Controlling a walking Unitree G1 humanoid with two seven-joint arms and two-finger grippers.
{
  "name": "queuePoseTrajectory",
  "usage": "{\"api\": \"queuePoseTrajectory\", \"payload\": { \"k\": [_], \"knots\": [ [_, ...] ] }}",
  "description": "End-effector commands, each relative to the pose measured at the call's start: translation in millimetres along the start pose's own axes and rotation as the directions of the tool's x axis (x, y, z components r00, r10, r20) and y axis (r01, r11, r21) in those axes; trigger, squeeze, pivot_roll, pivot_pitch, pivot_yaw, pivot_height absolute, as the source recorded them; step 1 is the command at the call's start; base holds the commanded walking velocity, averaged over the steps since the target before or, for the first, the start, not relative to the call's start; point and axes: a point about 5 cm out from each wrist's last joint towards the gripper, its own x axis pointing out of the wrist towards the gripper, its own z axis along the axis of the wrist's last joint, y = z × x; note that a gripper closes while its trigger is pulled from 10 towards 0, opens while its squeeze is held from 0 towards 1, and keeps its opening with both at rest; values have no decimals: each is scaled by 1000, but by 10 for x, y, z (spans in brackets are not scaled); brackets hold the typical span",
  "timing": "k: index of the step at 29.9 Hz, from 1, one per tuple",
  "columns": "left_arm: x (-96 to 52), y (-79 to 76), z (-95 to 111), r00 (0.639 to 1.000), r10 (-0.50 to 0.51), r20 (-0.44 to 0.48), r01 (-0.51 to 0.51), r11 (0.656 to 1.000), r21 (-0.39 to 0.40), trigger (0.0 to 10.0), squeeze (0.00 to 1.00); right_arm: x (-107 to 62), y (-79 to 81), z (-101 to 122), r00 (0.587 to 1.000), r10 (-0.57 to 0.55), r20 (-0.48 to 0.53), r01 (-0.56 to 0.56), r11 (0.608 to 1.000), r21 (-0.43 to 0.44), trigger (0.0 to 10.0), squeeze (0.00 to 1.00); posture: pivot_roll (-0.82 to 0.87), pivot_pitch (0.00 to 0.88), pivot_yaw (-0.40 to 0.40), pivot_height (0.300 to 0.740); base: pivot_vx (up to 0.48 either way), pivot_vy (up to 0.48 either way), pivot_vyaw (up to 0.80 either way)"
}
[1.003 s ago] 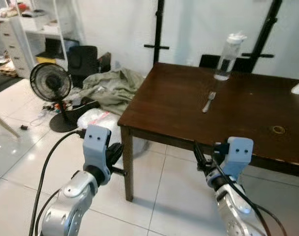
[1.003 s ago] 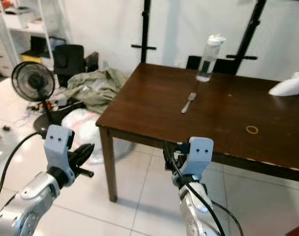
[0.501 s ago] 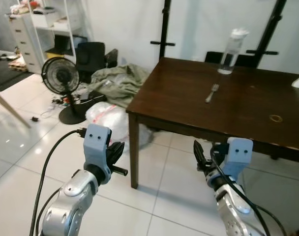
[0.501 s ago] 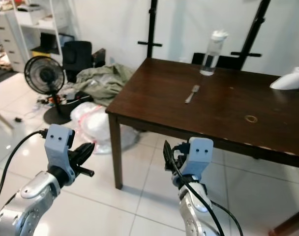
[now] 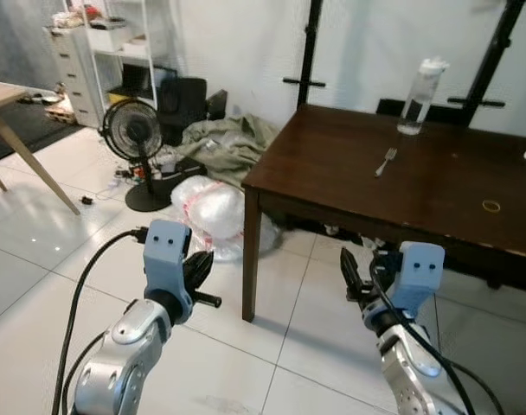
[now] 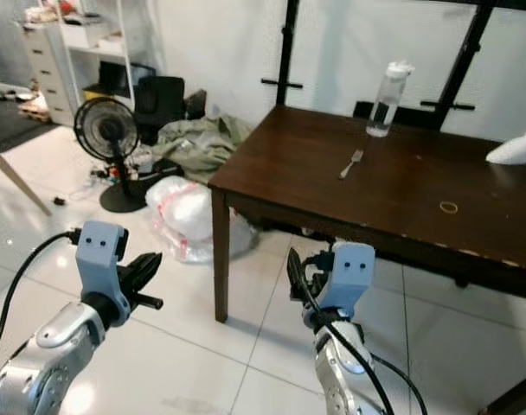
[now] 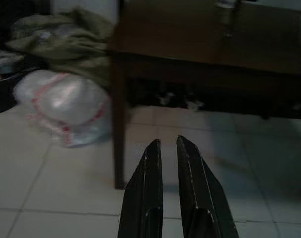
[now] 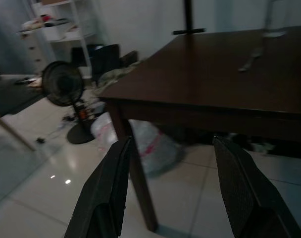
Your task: Setting the table
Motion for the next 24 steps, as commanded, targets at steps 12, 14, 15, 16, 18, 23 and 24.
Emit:
{"api": "queuePoseTrajectory", "payload": {
  "k": [12,14,15,16,18,23,24],
  "knots": [
    [18,24,-64,998,53,-36,-53,999,11,10000,0,-44,49,-53,998,51,-34,-51,999,3,10000,0,71,41,51,740,0,0,707],
    [22,34,-70,997,63,-38,-63,998,17,10000,0,-49,55,-52,998,58,-33,-58,998,7,10000,0,71,41,51,740,0,0,800],
    [23,39,-72,997,69,-39,-68,998,19,10000,0,-52,59,-50,998,61,-32,-61,998,8,10000,0,72,44,52,740,0,0,800],
    [24,42,-72,997,74,-39,-73,997,20,10000,0,-54,62,-49,997,63,-32,-63,998,9,10000,0,72,44,52,740,0,0,800],
    [26,46,-73,996,80,-39,-79,997,25,10000,0,-58,66,-48,997,66,-31,-66,998,11,10000,0,72,44,52,740,0,0,800],
    [30,49,-76,995,92,-42,-91,995,26,10000,0,-60,72,-46,997,70,-29,-70,997,13,10000,0,72,44,52,740,0,0,800],
    [34,57,-80,993,106,-44,-105,994,27,10000,0,-62,75,-45,997,72,-29,-72,997,15,10000,0,72,44,52,740,0,0,800]
  ]
}}
